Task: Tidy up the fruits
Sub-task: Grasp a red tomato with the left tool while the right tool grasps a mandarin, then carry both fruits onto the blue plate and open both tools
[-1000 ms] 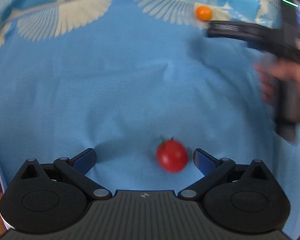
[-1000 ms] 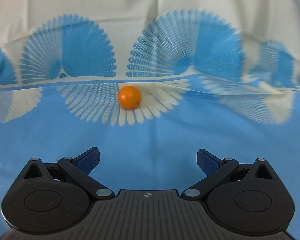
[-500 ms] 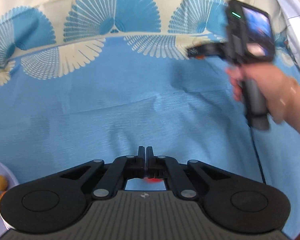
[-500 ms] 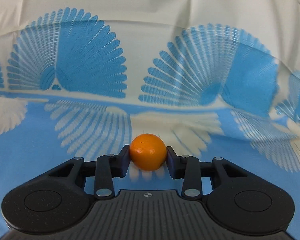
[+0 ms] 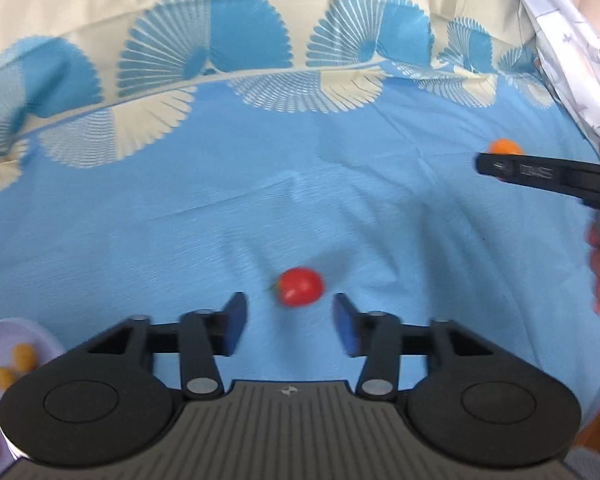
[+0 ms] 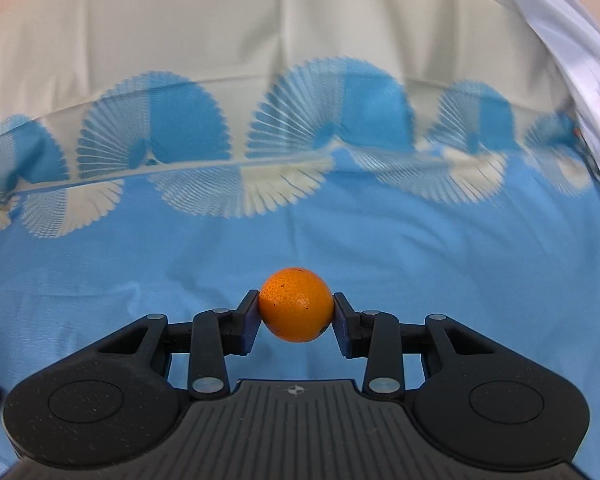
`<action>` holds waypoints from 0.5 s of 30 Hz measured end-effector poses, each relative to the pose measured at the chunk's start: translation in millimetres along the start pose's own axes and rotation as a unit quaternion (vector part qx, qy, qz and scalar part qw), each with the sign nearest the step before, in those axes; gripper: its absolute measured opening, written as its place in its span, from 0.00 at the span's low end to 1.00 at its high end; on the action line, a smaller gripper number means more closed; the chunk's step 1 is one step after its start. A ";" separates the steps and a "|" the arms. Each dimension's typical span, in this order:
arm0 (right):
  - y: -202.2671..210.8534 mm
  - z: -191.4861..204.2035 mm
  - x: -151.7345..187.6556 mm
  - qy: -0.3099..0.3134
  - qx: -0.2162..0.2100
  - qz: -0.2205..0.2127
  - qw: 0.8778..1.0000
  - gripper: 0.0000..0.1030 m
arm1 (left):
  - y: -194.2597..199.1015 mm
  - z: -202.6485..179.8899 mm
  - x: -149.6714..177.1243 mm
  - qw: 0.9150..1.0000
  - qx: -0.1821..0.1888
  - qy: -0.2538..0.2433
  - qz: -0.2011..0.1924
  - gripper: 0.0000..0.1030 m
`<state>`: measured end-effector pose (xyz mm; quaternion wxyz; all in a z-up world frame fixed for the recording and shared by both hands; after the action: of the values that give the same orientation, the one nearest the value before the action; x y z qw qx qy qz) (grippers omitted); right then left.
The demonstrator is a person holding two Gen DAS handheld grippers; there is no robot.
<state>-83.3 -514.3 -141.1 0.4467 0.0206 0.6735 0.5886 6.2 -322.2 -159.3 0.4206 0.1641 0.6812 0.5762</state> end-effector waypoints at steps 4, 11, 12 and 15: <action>2.1 -21.9 15.3 -0.043 -0.002 0.001 0.999 0.38 | -40.0 -15.7 -14.9 0.999 -0.011 -0.026 0.028 0.63; -5.9 -29.7 28.1 -0.072 -0.015 0.006 0.997 0.38 | -37.1 -7.5 -13.7 1.000 -0.002 -0.008 0.029 0.37; -2.4 -25.6 28.9 -0.075 -0.019 0.003 0.997 0.38 | -23.7 -6.8 -11.8 1.000 0.003 -0.005 0.022 0.37; 23.4 -6.3 33.4 -0.083 -0.043 -0.015 0.996 0.38 | 23.3 2.2 2.7 1.000 0.007 0.002 0.003 0.37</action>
<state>-119.0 -493.5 -142.0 0.5103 0.0394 0.6085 0.6065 0.2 -312.3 -138.9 0.4160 0.1680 0.6858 0.5731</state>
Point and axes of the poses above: each gripper's, at about its wrist camera, not at the fingertips, and y roughly against the way its jaws point, z to its left, x to its underside, the point moved 5 cm from there along -y, roughly the way its jaws point, and after that the axes turned 13 degrees about z, right-handed, at the moved point
